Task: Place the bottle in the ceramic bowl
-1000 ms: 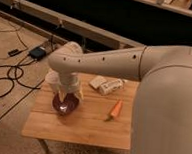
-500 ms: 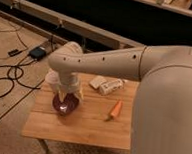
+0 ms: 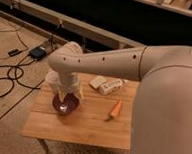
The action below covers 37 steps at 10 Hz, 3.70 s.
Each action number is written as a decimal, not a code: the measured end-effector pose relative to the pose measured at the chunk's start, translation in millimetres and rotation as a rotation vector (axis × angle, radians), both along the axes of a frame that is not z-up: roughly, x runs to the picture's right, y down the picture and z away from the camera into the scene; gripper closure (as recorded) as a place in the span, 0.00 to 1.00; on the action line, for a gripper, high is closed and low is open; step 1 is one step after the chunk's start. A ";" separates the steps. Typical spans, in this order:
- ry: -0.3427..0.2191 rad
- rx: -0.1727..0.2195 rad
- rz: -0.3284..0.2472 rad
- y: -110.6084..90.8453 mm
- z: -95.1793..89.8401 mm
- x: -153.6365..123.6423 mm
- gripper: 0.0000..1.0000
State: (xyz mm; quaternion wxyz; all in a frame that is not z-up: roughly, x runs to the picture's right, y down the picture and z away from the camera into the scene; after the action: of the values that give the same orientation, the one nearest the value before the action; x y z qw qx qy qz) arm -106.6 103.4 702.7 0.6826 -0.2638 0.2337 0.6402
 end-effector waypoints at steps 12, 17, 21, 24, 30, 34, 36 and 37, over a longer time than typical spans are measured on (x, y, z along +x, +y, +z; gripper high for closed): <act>-0.001 0.000 0.001 -0.6 0.1 -0.4 0.35; 0.018 0.013 0.139 -9.4 10.8 25.9 0.35; 0.142 -0.014 0.356 -2.8 25.4 90.3 0.35; 0.209 -0.034 0.497 -13.8 44.2 119.1 0.35; 0.356 -0.087 0.726 -62.0 89.1 173.3 0.35; 0.489 -0.124 0.676 -75.8 114.9 204.0 0.35; 0.534 -0.122 0.648 -79.6 129.5 209.4 0.35; 0.552 -0.107 0.636 -83.4 141.1 209.4 0.35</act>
State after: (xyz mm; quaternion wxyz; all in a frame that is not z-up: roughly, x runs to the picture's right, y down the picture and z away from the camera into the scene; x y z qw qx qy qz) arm 102.7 20.1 843.8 0.3482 -0.1765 0.3474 0.8526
